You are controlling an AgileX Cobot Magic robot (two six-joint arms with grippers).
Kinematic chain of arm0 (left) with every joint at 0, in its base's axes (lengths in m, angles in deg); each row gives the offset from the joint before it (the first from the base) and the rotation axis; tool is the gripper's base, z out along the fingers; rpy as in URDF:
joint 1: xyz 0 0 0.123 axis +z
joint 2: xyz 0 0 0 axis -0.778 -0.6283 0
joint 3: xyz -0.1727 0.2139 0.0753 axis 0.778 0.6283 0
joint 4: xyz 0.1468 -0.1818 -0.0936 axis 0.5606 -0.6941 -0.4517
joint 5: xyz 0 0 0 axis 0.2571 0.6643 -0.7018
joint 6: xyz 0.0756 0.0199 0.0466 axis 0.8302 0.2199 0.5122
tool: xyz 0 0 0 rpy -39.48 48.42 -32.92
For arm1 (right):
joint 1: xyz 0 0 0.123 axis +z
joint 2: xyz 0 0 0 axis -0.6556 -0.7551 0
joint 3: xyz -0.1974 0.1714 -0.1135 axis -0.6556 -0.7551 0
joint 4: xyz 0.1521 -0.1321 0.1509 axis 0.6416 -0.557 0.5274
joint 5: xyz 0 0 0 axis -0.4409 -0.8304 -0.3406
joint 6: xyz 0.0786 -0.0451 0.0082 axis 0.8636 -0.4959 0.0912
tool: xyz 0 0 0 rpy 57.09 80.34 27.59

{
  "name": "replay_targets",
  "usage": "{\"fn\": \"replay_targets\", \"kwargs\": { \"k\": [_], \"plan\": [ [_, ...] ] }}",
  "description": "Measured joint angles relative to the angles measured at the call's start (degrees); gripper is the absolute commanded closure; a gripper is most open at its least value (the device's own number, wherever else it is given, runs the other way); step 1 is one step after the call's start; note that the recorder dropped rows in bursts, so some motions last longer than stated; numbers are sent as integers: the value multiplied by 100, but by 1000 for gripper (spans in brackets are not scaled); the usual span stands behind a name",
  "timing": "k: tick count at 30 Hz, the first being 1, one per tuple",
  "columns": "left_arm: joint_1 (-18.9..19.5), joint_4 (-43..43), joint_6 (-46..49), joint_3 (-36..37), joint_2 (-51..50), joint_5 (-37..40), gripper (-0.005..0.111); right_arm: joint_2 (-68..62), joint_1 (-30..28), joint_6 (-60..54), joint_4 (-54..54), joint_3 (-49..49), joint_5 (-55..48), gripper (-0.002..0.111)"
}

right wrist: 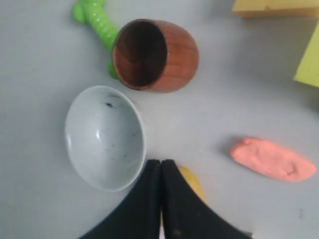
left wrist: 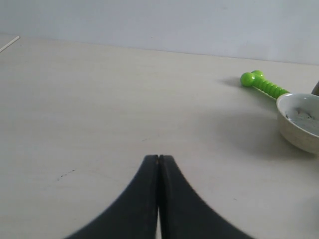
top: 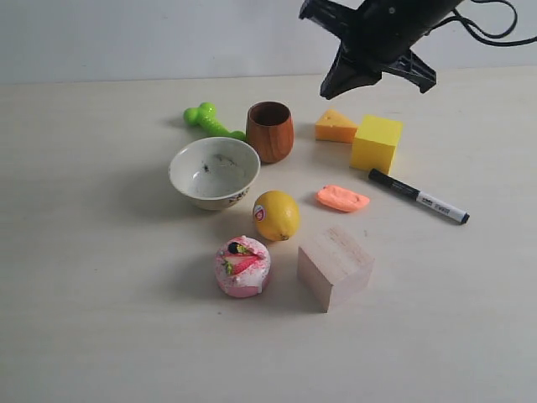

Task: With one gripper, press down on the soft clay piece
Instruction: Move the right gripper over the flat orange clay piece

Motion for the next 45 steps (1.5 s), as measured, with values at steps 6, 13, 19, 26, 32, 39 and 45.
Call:
{"fn": "replay_targets", "kwargs": {
  "k": [6,13,19,26,32,39,45],
  "plan": [
    [0,0,0,0,0,0,107,-378,466,1101,-1293,740,-677,108],
    [0,0,0,0,0,0,107,-976,473,1520,-1637,1081,-1462,108],
    [0,0,0,0,0,0,107,-1224,488,2150,-2245,1103,-1542,108],
    [0,0,0,0,0,0,107,-1486,511,2480,-2333,1103,-1553,108],
    [0,0,0,0,0,0,107,-1632,505,2480,-2345,1103,-1563,108],
    [0,0,0,0,0,0,107,-1632,786,2822,-2902,1103,-1563,108],
    [0,0,0,0,0,0,107,-1632,956,2933,-2866,1103,-1334,108]
  ]
}}
